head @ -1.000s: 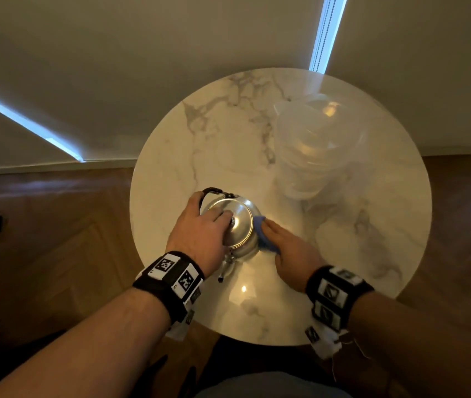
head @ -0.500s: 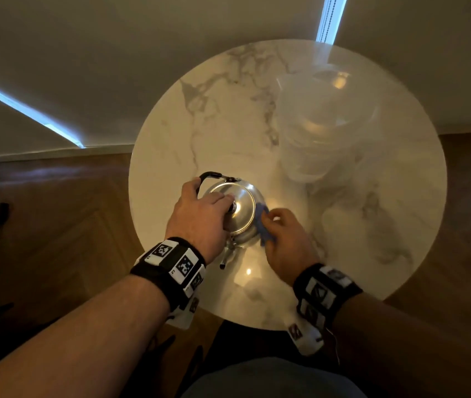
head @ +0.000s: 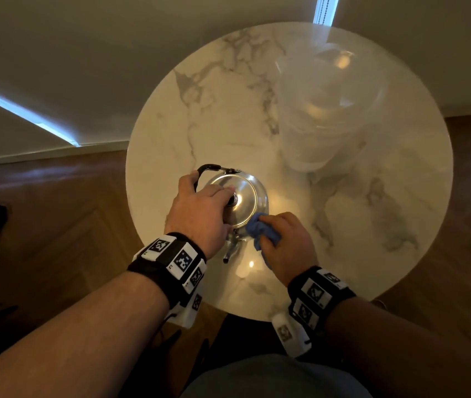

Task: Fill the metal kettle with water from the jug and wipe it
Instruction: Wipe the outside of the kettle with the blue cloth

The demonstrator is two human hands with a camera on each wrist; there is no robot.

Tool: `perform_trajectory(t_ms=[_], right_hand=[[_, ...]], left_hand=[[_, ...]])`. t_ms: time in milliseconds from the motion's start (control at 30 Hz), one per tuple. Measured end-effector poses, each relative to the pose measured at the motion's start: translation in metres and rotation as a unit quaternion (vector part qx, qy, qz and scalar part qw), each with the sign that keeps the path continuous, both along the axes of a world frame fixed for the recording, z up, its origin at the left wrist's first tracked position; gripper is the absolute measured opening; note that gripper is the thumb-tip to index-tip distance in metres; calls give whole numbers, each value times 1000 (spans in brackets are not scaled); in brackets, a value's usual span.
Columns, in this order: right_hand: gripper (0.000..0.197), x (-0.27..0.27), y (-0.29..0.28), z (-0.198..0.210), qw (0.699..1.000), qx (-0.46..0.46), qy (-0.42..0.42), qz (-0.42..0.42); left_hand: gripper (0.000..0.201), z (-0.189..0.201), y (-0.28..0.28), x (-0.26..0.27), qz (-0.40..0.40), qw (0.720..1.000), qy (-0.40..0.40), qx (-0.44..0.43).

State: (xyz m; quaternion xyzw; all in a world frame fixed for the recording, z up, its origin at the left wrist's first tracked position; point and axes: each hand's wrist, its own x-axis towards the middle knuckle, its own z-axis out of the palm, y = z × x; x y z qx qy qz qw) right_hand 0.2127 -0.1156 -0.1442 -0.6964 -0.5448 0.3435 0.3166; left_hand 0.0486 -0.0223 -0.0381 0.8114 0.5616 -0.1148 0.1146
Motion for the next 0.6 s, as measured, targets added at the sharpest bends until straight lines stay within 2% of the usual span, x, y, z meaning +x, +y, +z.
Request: perform_trajectory(t_ms=[67,133,233,267,367,500,600], right_hand=[[19,-1,-1,-3,999,-9,-15,36],[15,-7,-5,-1,1000,-3,7,22],[14,-14,-5,8,984,-5,167,-67],[15,-13,-2,8,979,-9,179,-99],[14,6,25,-8,982,-66,93,-151],[22,24,57,-10,987,-118,59,-95],[21,14,33,-8,985,-135,72,-84]], left_hand=[[66,1,1,1,-1,1000,-1,2],[67,1,1,1,-5,1000,3,2],[72,1,1,1,-12,1000,10,1],[72,1,1,0,-11,1000,9,1],[71,-1,1,1,-7,1000,7,0],[67,-1,0,2,6,1000,3,-1],[65,-1,0,3,6,1000,-2,-1]])
